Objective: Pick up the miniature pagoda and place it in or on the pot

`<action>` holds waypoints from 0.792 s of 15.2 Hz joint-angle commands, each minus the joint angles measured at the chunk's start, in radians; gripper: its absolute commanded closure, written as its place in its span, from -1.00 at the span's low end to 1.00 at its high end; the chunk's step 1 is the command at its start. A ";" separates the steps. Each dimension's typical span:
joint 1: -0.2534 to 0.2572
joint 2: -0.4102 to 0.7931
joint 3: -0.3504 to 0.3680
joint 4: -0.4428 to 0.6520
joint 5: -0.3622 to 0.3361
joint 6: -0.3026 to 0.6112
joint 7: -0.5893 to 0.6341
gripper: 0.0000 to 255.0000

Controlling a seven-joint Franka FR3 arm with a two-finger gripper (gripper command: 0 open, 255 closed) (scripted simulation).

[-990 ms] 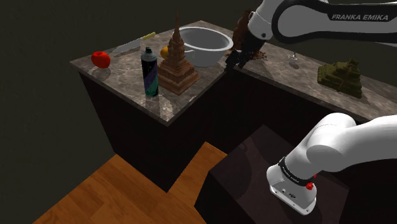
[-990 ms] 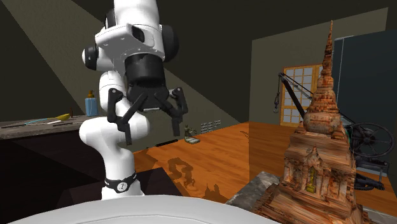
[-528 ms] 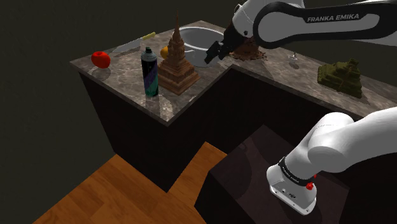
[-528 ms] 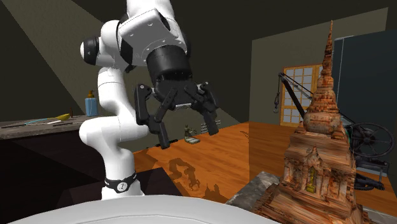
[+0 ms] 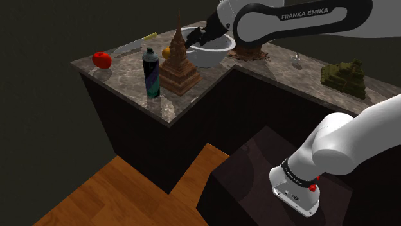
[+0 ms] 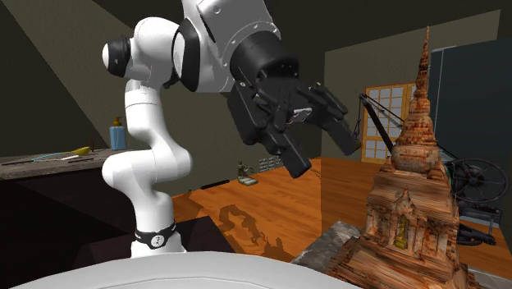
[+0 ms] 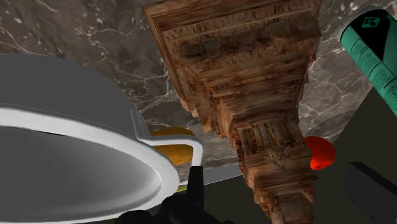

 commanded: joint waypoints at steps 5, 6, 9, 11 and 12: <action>0.022 0.104 0.008 0.074 0.016 0.126 -0.017 -1.00; 0.022 0.118 0.009 0.079 0.016 0.136 -0.017 -1.00; 0.021 0.162 0.012 0.097 0.013 0.162 -0.016 -1.00; 0.021 0.170 0.012 0.100 0.013 0.167 -0.016 -1.00; 0.021 0.170 0.012 0.100 0.013 0.167 -0.016 -1.00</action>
